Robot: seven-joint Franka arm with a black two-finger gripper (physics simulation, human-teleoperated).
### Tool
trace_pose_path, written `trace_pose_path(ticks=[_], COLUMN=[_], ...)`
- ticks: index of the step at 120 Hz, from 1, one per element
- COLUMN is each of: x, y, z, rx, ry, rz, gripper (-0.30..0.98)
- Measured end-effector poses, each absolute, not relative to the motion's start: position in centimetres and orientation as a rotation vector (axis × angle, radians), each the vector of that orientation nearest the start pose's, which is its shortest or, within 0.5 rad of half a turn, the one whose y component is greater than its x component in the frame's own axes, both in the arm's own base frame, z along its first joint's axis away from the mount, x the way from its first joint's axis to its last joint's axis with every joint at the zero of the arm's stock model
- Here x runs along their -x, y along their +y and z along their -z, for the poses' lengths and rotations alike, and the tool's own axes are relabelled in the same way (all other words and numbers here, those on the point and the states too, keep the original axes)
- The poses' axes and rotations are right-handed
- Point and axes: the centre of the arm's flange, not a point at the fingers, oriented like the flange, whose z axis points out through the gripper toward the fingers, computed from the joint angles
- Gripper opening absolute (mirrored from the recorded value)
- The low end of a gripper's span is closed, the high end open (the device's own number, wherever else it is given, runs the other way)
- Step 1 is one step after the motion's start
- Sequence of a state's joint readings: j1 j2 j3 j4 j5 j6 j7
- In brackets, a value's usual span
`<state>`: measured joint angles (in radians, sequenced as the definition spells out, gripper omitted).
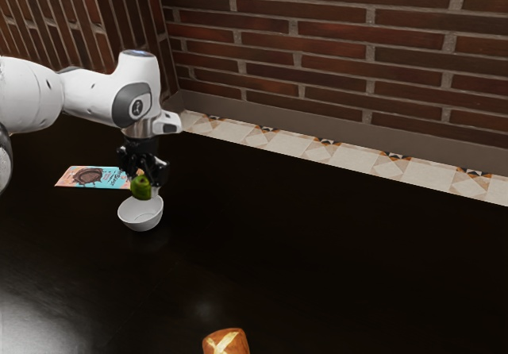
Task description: Place the pear in the bowl.
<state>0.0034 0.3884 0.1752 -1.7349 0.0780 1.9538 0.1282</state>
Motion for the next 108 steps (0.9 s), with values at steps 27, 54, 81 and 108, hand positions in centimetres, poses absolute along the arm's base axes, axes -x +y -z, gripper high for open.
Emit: trace_pose_path(ticks=[27,54,81,108], x=[-61.2,-62.3,-62.9,-62.2], y=[11.4,12.2,12.8,11.9], z=[-31.3,-30.7,-30.2,-32.5], rx=[3.026,3.020,3.020,3.071], ry=[0.066,0.120,0.154,0.163], rz=[-0.386,-0.370,-0.370,-0.329], gripper=[0.33,0.33,0.47,0.61])
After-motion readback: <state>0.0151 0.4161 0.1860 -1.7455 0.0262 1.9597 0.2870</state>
